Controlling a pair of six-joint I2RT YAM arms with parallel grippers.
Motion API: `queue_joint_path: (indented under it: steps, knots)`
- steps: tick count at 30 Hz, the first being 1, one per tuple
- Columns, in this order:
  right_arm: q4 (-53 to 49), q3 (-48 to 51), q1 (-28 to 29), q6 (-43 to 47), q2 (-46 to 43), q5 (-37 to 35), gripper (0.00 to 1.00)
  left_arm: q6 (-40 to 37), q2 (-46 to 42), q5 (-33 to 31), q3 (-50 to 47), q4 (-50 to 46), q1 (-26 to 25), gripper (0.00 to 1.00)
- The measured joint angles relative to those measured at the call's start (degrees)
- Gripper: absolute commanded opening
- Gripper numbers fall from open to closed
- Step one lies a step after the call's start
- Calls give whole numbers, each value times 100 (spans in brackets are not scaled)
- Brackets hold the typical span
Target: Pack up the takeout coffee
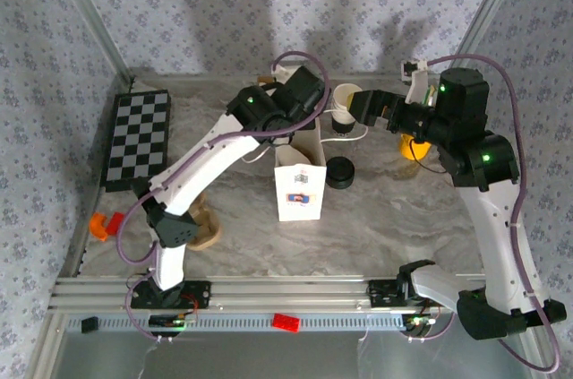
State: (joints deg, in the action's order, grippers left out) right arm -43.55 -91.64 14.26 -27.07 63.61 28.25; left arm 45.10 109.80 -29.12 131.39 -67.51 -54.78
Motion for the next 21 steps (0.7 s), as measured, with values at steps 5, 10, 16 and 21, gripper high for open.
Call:
queue_joint_path:
  steps: [5,10,16,21]
  knots:
    - [13,0,-7,-20,-15,7,100,52,2,50,17,-109,4,35]
    - [11,0,-31,-20,-26,4,100,-11,-11,98,404,-151,-11,38]
    - [11,0,-37,-20,-20,4,100,31,-109,35,442,-293,15,38]
    - [11,0,-39,-22,-20,4,100,98,-4,114,420,-457,48,36]
